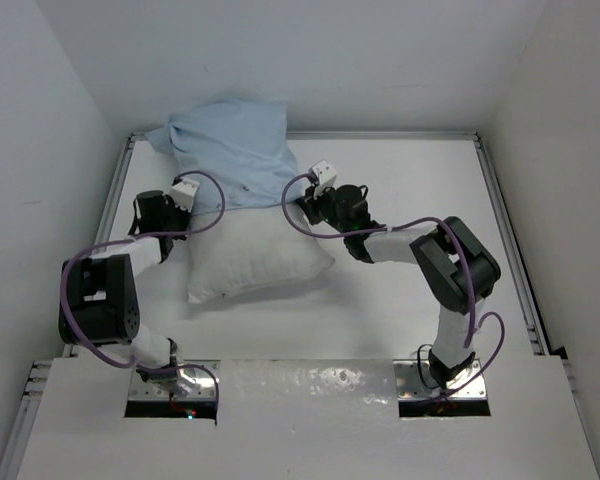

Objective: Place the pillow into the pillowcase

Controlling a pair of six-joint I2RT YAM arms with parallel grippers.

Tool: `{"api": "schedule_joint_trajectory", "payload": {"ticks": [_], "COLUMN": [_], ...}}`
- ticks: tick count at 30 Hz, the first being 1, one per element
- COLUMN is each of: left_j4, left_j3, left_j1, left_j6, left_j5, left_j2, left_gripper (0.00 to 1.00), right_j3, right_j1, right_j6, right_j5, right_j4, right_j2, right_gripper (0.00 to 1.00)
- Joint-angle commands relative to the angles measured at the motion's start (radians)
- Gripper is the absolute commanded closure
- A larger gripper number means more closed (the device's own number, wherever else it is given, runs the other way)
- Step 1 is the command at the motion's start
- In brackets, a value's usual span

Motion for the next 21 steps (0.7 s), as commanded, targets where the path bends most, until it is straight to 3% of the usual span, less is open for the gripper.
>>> {"api": "schedule_joint_trajectory", "payload": {"ticks": [1, 4, 7, 9, 10, 15, 19, 21], "left_j4": [0.057, -0.083, -0.377, -0.481, -0.607, -0.870, -1.085, -1.198], "left_j3": [0.080, 0.139, 0.218, 0.324, 0.385, 0.763, 1.025, 1.279], "left_j1": [-0.006, 0.013, 0.081, 0.110, 0.115, 0.139, 0.139, 0.139], "left_j6": [-0.015, -0.042, -0.050, -0.042, -0.044, -0.082, -0.105, -0.082], "left_j5": [0.030, 0.051, 0.202, 0.243, 0.251, 0.326, 0.378, 0.404], "left_j2": [0.014, -0.019, -0.187, -0.252, -0.265, -0.286, -0.267, -0.228], "left_gripper": [1.00, 1.00, 1.00, 1.00, 1.00, 1.00, 1.00, 1.00], "right_j3": [-0.006, -0.006, -0.002, 0.018, 0.032, 0.286, 0.446, 0.622], "right_j1": [0.006, 0.006, 0.006, 0.006, 0.006, 0.006, 0.004, 0.004], "right_j6": [0.000, 0.031, 0.057, 0.077, 0.086, 0.072, 0.118, 0.112], "right_j5": [0.024, 0.086, 0.115, 0.121, 0.123, 0.103, 0.140, 0.196], "right_j4": [0.012, -0.097, -0.204, -0.290, -0.313, -0.656, -0.812, -0.950], "right_j2": [-0.066, -0.160, -0.320, -0.402, -0.440, -0.585, -0.625, -0.607], "right_gripper": [1.00, 1.00, 1.00, 1.00, 1.00, 1.00, 1.00, 1.00]}}
